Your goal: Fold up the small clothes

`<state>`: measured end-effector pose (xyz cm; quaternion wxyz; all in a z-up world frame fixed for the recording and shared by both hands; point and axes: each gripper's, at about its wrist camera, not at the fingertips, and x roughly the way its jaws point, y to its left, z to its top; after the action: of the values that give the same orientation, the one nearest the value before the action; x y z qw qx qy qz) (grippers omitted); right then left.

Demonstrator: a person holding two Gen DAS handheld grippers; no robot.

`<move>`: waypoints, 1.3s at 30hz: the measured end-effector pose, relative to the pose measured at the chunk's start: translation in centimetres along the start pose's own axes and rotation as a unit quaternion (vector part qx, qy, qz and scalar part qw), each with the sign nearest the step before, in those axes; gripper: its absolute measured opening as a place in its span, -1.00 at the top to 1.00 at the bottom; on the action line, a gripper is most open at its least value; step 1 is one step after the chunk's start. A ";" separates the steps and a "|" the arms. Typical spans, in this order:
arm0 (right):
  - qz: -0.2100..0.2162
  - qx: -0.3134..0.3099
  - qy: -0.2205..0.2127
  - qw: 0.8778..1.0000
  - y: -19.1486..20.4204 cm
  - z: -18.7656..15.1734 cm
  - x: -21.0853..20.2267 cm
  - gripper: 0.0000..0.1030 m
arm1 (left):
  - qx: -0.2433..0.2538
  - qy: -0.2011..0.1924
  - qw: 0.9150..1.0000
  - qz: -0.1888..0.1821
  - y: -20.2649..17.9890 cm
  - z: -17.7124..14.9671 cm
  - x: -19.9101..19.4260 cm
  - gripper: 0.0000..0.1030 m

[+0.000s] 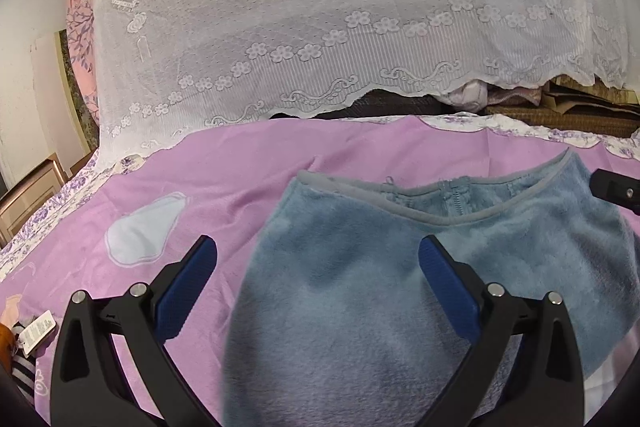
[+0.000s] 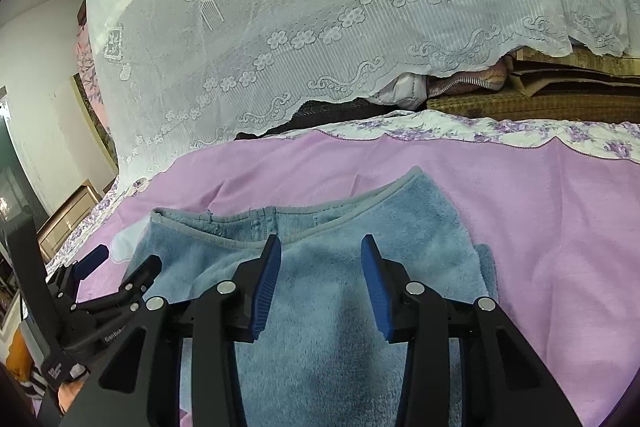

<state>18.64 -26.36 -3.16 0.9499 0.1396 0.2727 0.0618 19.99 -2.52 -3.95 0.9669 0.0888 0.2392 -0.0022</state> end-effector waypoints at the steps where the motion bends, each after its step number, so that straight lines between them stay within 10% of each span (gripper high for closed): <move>1: -0.002 0.001 0.001 1.000 0.0 0.0 0.3 0.19 | 0.001 -0.001 1.000 -0.001 -0.2 0.0 0.0 -0.91; 12: -0.027 0.011 0.028 0.999 -1.3 -0.6 2.5 0.19 | 0.025 0.007 0.999 -0.023 -2.5 -0.5 1.3 -0.91; 19: -0.061 0.015 0.078 0.995 -4.2 -2.3 5.5 0.33 | 0.006 0.105 0.993 -0.049 -1.6 -2.2 5.9 -0.92; 39: -0.063 -0.050 0.032 0.996 0.3 -3.4 2.1 0.29 | 0.007 0.041 0.999 -0.033 -1.6 -2.0 2.6 -0.92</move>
<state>18.61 -24.90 -6.94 0.9486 0.0723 0.3073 0.0201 21.32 -3.67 -7.21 0.9550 0.0876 0.2815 -0.0324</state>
